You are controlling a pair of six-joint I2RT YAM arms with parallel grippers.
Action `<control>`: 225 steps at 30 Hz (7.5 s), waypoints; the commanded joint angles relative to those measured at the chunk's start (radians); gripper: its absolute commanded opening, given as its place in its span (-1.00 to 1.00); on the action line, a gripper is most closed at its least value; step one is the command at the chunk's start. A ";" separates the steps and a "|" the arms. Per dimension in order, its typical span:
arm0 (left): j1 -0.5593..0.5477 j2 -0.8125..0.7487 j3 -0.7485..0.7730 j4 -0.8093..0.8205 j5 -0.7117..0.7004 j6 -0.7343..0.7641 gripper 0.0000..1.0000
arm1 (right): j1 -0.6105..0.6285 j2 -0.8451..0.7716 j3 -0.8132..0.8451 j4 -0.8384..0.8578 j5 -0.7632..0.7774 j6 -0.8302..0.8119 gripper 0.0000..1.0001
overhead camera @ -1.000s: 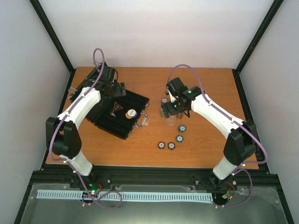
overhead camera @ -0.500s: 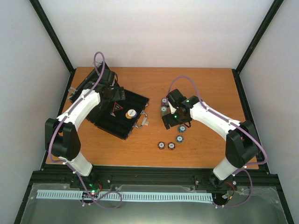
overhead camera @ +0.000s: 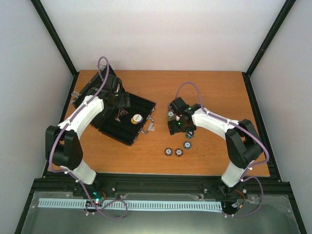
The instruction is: Pack up texas hold em set
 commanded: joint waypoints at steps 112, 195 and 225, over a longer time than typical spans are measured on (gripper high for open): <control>0.052 -0.237 0.042 -0.115 -0.198 -0.037 1.00 | 0.154 0.150 0.359 0.094 -0.070 -0.190 0.18; 0.053 -0.307 0.062 -0.182 -0.159 -0.054 1.00 | 0.143 0.603 1.123 -0.063 -0.093 -0.229 1.00; 0.053 -0.129 0.127 -0.225 0.022 0.087 1.00 | -0.138 0.067 0.334 -0.215 0.134 -0.188 0.84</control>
